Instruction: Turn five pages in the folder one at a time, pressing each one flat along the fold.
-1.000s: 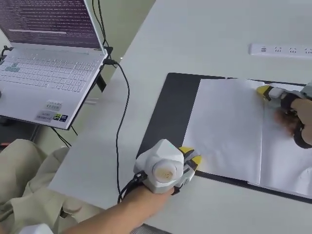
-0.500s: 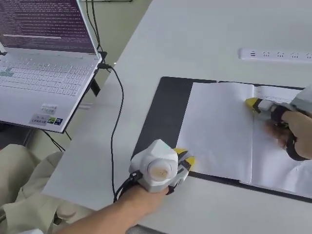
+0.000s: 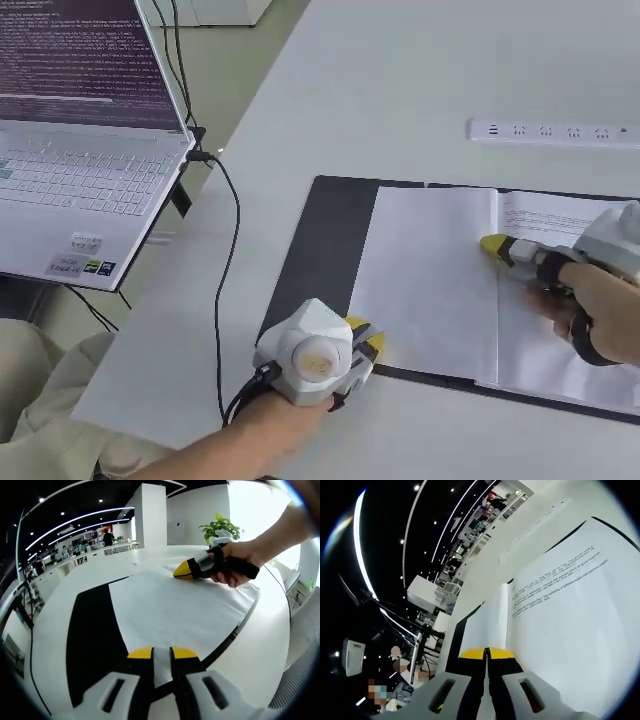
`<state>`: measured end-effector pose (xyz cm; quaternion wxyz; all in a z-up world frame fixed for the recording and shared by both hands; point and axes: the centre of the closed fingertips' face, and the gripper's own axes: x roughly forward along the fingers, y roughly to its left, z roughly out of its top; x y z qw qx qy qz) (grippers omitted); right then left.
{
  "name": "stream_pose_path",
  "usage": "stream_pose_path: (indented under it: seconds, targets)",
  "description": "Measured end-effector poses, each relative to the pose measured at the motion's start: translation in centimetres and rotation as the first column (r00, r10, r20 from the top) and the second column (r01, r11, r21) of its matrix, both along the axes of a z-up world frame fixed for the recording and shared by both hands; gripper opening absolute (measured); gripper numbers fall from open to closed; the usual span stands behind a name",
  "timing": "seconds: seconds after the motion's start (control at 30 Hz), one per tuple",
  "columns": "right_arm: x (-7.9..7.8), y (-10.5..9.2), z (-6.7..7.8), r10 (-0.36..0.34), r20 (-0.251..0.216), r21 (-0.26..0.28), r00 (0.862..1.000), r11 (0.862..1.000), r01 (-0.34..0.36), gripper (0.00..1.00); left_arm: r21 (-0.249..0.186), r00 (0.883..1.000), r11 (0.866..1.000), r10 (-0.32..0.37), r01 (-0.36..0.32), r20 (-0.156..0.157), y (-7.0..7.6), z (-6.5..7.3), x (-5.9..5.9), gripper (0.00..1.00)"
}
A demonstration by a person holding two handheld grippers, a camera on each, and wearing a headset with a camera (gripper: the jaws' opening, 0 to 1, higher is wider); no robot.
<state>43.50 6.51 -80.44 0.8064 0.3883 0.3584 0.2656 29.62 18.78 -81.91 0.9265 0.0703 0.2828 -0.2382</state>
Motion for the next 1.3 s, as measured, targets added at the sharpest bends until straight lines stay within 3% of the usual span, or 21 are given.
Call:
stream_pose_path:
  seconds: [0.37, 1.3]
  targets:
    - [-2.1, -0.4, 0.2, 0.019, -0.008, 0.017, 1.000, 1.000, -0.019, 0.00, 0.010, 1.000, 1.000, -0.004, 0.004, -0.006, -0.1, 0.0, 0.0, 0.11]
    - [-10.9, 0.0, 0.0, 0.140, -0.062, 0.065, 0.988, 0.989, -0.136, 0.00, 0.009, 1.000, 1.000, -0.004, 0.004, 0.003, 0.0, -0.1, 0.0, 0.11]
